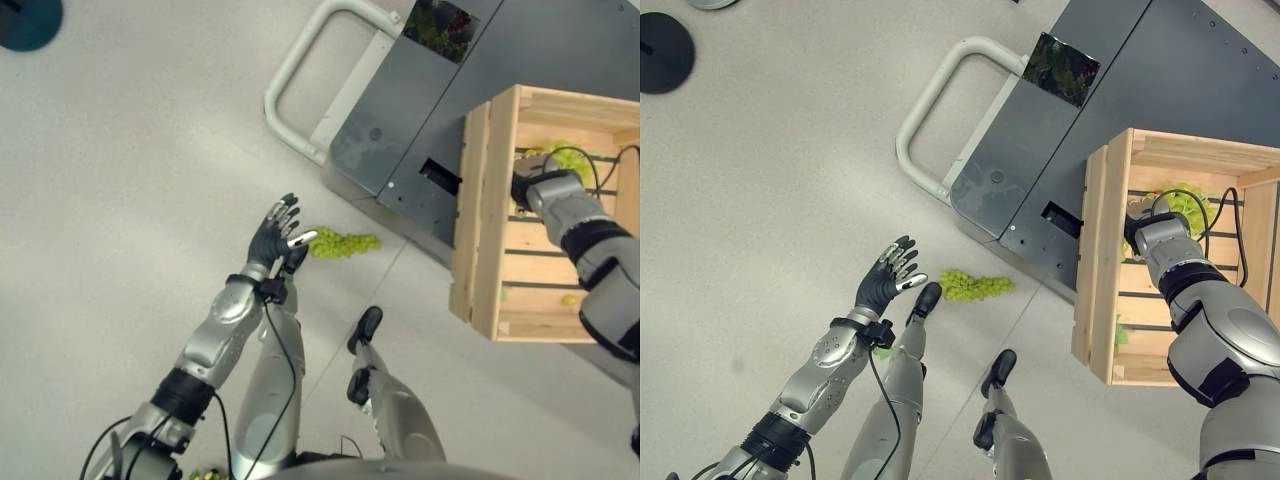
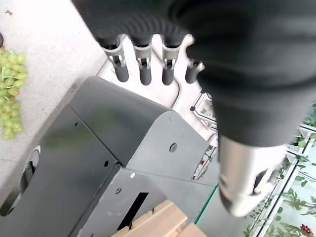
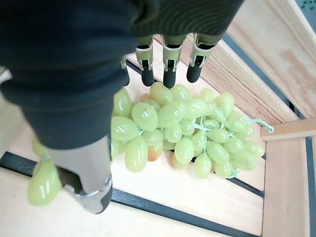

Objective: Pick up the fruits from the basket on one side to the basket on the other side

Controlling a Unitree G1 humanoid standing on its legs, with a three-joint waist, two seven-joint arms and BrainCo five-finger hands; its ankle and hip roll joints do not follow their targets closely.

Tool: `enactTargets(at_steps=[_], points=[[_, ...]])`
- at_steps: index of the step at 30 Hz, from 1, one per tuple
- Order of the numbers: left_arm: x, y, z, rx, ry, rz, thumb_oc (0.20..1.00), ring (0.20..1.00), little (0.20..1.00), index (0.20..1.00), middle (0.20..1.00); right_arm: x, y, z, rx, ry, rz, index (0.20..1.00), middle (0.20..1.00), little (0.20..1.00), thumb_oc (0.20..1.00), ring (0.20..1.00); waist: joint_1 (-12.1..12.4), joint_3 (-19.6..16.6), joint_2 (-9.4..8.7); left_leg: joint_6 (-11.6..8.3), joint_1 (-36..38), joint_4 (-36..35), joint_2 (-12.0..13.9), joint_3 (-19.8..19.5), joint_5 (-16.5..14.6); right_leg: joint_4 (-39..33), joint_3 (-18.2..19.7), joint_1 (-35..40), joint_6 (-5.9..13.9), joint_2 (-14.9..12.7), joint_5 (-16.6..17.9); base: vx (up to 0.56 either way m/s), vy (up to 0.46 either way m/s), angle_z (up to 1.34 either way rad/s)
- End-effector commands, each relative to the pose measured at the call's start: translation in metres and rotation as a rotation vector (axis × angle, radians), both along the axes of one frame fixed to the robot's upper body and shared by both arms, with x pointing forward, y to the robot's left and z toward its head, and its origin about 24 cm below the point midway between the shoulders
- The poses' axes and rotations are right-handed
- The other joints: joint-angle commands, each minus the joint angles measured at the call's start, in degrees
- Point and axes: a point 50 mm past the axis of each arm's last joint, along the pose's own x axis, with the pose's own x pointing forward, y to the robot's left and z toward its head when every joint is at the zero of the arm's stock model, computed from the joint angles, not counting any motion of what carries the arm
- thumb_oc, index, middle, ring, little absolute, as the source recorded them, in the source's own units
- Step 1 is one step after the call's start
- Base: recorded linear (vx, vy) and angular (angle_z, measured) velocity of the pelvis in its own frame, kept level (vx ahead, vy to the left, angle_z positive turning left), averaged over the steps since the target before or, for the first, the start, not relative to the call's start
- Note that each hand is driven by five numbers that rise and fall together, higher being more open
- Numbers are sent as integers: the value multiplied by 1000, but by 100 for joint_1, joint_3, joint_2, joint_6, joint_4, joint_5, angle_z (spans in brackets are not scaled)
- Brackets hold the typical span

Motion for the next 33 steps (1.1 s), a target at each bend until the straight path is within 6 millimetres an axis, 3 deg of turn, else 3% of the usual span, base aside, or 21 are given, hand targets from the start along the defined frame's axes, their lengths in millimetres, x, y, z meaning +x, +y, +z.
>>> enactTargets(at_steps=[1, 3, 7, 10, 17, 33], points=[[-6, 5, 17, -21, -96, 11, 1000, 1000, 1000, 1000, 1000, -11, -22, 5, 66, -41, -60, 1000, 1000, 1000, 1000, 1000, -244, 6, -266, -114, 157, 318, 188, 629, -567, 504, 56, -73, 64, -55, -869, 0, 0, 0], [-8, 11, 14, -26, -80, 39, 1000, 1000, 1000, 1000, 1000, -18, -31, 13, 273, -164, -78, 1000, 1000, 1000, 1000, 1000, -357, 6, -321, -109, 184, 351, 222, 695, -580, 508, 86, -60, 54, -56, -872, -16, 2, 1], [-10, 15, 12, -27, -73, 54, 1000, 1000, 1000, 1000, 1000, -26, -40, 22, 348, -246, -78, 1000, 1000, 1000, 1000, 1000, -437, 6, -367, -102, 210, 389, 241, 741, -598, 514, 116, -34, 48, -61, -868, -29, -1, -1], [-12, 17, 12, -23, -71, 46, 1000, 1000, 1000, 1000, 1000, -39, -57, 28, 339, -264, -115, 1000, 1000, 1000, 1000, 1000, -479, 6, -345, -93, 226, 393, 244, 762, -604, 512, 128, -22, 52, -69, -862, -28, -9, -2], [-13, 16, 12, -20, -68, 25, 1000, 1000, 1000, 1000, 1000, -48, -71, 39, 229, -232, -147, 1000, 1000, 1000, 1000, 1000, -495, 6, -277, -82, 235, 428, 232, 809, -628, 514, 179, -50, 54, -92, -834, -26, 0, -5], [-13, 15, 14, -32, -77, 32, 1000, 1000, 1000, 1000, 1000, -49, -74, 56, 223, -329, -155, 1000, 1000, 1000, 1000, 1000, -446, 6, -307, -65, 273, 414, 227, 801, -633, 484, 136, 17, 77, -92, -802, -3, 1, -1]])
